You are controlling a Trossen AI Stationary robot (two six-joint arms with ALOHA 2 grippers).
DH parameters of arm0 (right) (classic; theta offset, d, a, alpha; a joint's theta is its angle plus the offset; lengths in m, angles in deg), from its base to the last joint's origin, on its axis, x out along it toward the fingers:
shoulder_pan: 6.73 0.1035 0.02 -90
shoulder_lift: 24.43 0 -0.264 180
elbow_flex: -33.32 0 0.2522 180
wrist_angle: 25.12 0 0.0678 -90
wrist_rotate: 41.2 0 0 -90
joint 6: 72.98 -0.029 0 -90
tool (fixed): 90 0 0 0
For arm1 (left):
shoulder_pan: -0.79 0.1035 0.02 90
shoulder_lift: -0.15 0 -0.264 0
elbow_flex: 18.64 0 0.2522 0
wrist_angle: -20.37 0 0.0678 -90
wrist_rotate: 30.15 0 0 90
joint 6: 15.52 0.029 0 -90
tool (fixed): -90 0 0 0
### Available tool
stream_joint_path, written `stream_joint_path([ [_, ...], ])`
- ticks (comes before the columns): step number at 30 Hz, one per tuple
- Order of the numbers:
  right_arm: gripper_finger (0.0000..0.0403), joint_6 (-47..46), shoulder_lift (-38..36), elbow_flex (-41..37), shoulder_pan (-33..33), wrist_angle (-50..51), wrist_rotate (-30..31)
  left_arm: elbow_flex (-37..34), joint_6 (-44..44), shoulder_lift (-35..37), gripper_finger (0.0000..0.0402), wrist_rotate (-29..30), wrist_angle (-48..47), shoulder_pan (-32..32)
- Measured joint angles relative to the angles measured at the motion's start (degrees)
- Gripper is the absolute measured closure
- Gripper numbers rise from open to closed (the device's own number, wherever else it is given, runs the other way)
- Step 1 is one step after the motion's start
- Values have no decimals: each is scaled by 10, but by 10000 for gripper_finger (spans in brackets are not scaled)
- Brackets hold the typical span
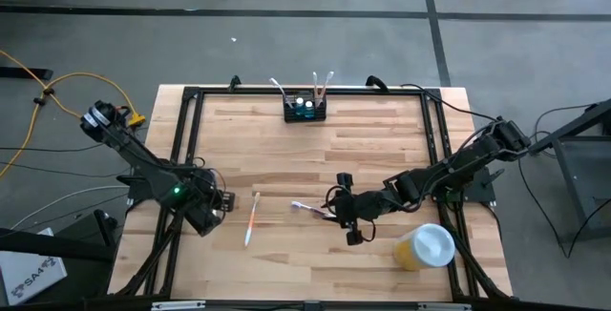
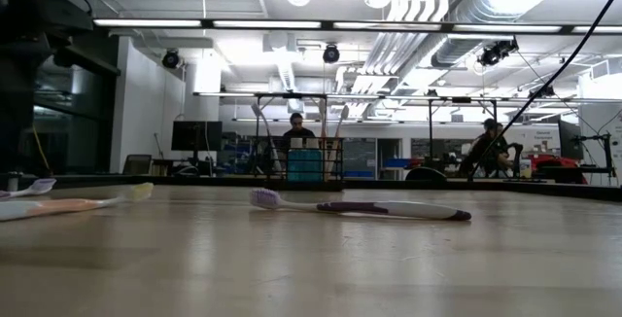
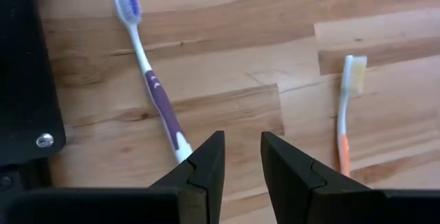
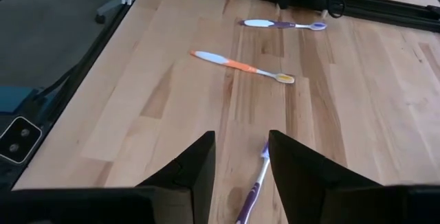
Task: Pick & Place toothbrushing station
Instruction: Put the left purple toothbrush into the wire organizer
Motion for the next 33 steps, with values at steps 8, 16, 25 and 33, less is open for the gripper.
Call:
stream_joint_path([
  [8,275,0,0,0,0,0,0,0,-67,0,311,-50,-3,40],
  [16,275,0,0,0,0,10,0,0,-73,-49,311,-81,-8,70],
  [25,275,0,0,0,1,14,0,0,-62,-97,275,-119,-7,67],
  [33,275,0,0,0,1,14,0,0,-58,-97,235,-118,0,67],
])
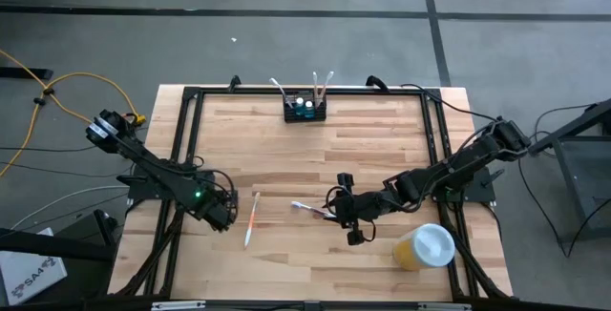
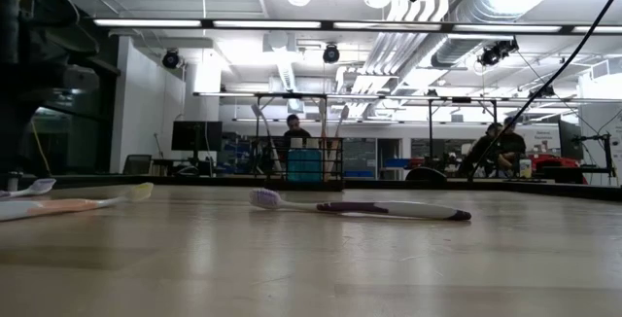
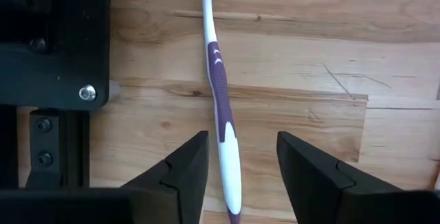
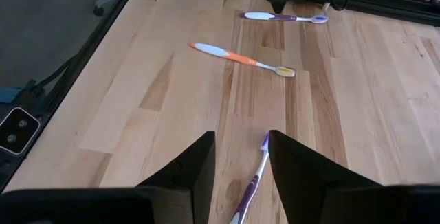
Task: Pick & Place toothbrushing station
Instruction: Put the left purple toothbrush into the wire organizer
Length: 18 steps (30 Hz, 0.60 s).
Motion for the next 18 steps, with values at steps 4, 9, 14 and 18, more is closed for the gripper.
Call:
stream_joint_path([
  [4,275,0,0,0,0,0,0,0,13,0,233,17,0,0],
  [9,275,0,0,0,0,0,-17,-7,30,0,233,19,1,2],
  [14,275,0,0,0,0,0,-30,-32,14,4,233,-15,0,2],
  [18,275,0,0,0,0,0,-30,-38,-5,18,233,-21,6,2],
])
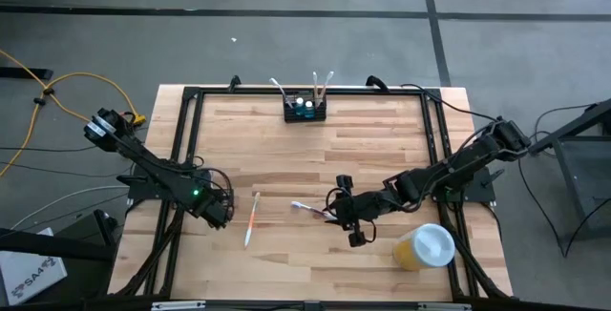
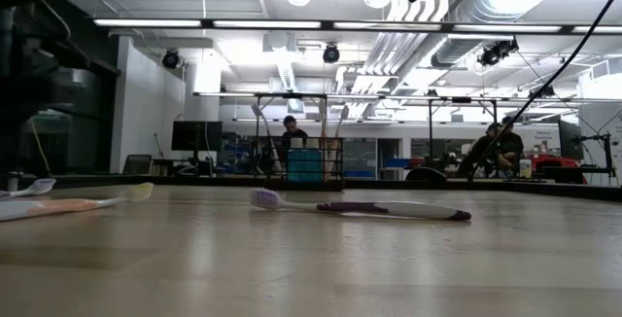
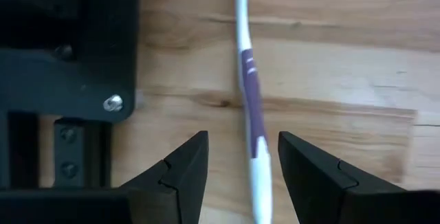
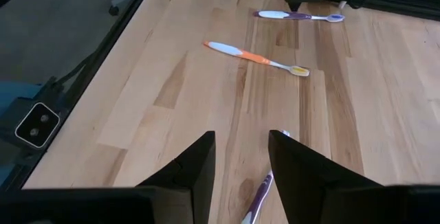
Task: Pick & Place toothbrushing station
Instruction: Put the left purple toothbrush into the wire organizer
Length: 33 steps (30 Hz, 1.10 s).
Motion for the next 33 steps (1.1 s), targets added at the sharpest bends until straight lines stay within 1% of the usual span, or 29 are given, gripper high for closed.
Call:
stream_joint_path([
  [6,275,0,0,0,0,0,0,0,15,7,232,36,8,0],
  [11,275,0,0,0,0,0,0,-14,13,7,232,36,15,0],
  [18,275,0,0,0,0,0,0,-57,13,7,232,33,94,0],
  [28,275,0,0,0,0,0,0,-82,0,8,232,35,108,0],
  [33,275,0,0,0,0,0,0,-83,0,8,232,40,109,5],
])
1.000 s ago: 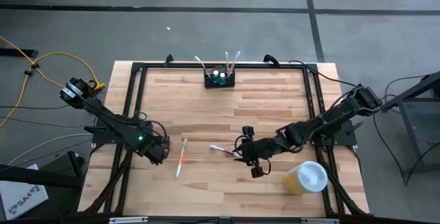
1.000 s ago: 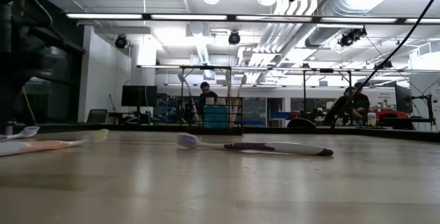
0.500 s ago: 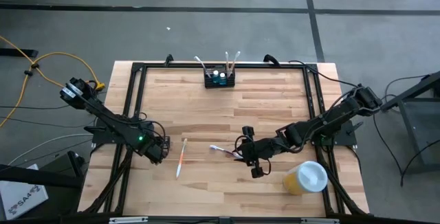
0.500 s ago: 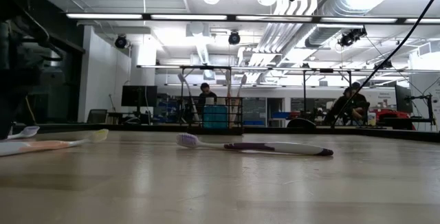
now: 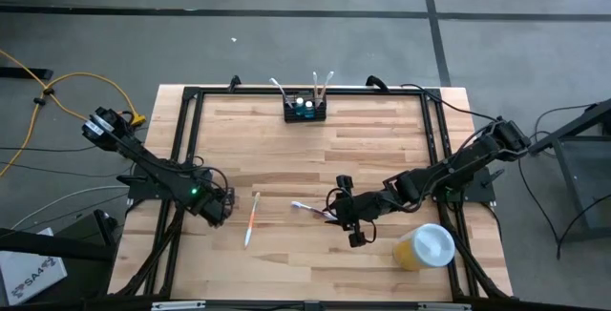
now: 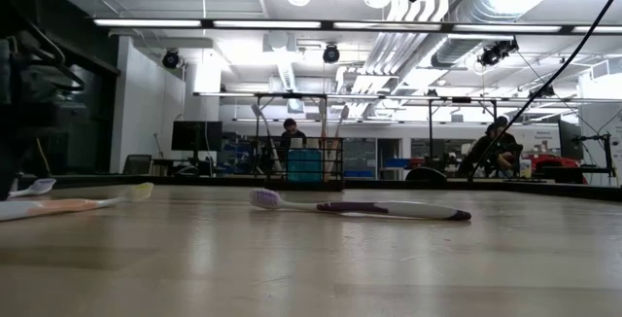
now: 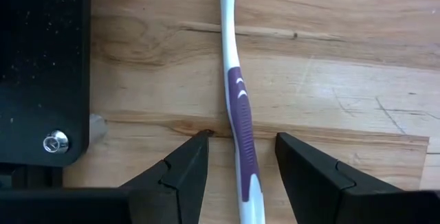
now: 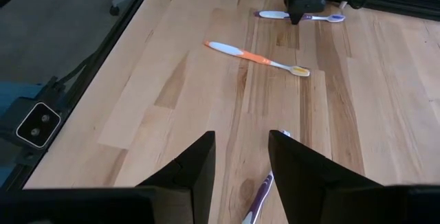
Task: Pick & Place toothbrushing station
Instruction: Put the left purple toothbrush into the wire organizer
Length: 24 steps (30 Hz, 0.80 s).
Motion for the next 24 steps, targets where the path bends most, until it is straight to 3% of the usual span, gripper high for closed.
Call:
stream_joint_path([
  [24,275,0,0,0,0,0,0,-1,12,-1,296,-6,2,13],
])
